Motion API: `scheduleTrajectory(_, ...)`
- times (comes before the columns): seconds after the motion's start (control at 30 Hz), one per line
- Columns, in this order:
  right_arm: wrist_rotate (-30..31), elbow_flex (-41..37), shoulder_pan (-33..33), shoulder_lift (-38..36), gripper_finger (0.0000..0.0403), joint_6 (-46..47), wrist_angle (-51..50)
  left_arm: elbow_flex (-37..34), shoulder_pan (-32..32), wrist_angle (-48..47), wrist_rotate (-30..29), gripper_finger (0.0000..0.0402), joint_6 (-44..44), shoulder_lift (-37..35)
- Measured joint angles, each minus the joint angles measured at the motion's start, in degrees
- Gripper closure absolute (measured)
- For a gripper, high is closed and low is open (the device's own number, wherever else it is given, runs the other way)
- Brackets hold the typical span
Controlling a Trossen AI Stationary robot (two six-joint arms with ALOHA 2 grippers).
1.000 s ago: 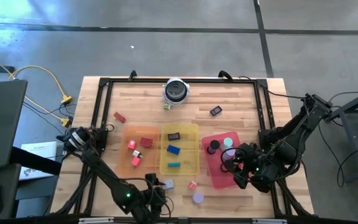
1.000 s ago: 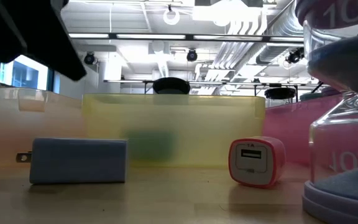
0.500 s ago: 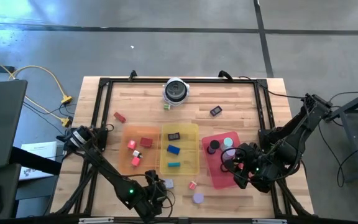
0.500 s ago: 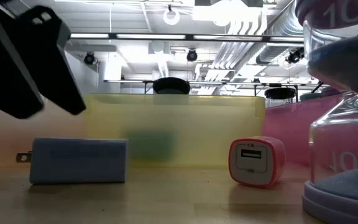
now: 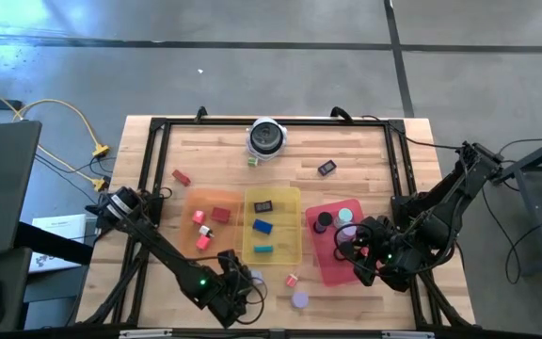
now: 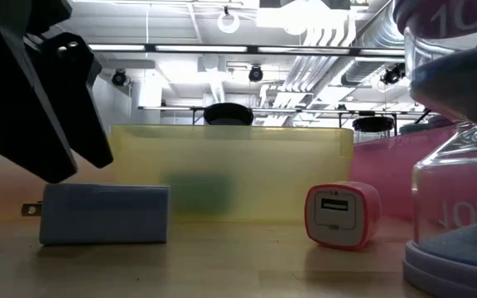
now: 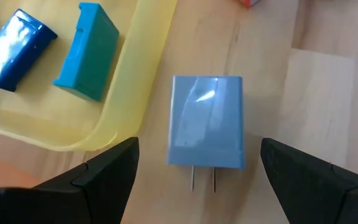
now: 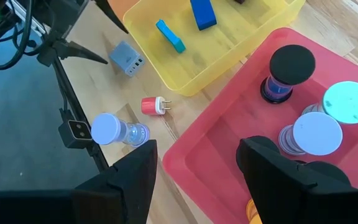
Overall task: Pick & Place Office items
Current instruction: Put the white charger adaptor into the orange bin
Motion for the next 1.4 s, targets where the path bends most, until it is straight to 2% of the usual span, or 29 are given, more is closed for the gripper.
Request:
scheduleTrajectory(0.2, 0.0, 0.0, 0.0, 0.0, 0.0186, -1.3, 0.2, -0.4, 0.2, 0.6, 0.2, 0.0076, 0.2, 0.0)
scheduleTrajectory(0.53, 0.0, 0.0, -0.5, 0.0, 0.0186, -2.0, 0.7, -3.8, 1.0, 7.5, 2.6, 0.0076, 0.1, 0.0)
scheduleTrajectory(0.8, -0.2, 0.0, -1.5, 0.0, 0.0186, -3.0, 1.0, -3.8, 2.1, 7.8, 2.7, 0.0076, 5.6, 0.0)
scheduleTrajectory(1.0, -0.4, 0.0, -2.4, 0.0, 0.0186, -4.8, 1.4, -3.8, 3.3, 8.7, 6.9, 0.0076, 5.5, 0.5)
scheduleTrajectory(1.2, -1.5, 0.0, -2.4, 0.0, 0.0186, -5.6, 1.7, -5.3, 3.6, 11.7, 8.2, 0.0076, 6.5, 0.5)
scheduleTrajectory(1.3, -1.5, 0.0, -2.4, 0.0, 0.0186, -5.6, 1.8, -6.6, 4.1, 15.1, 10.3, 0.0086, 6.2, 0.5)
scheduleTrajectory(1.4, -1.5, 0.0, -2.4, 0.0, 0.0186, -5.8, 1.9, -7.1, 4.4, 16.6, 10.6, 0.0113, 6.5, 0.5)
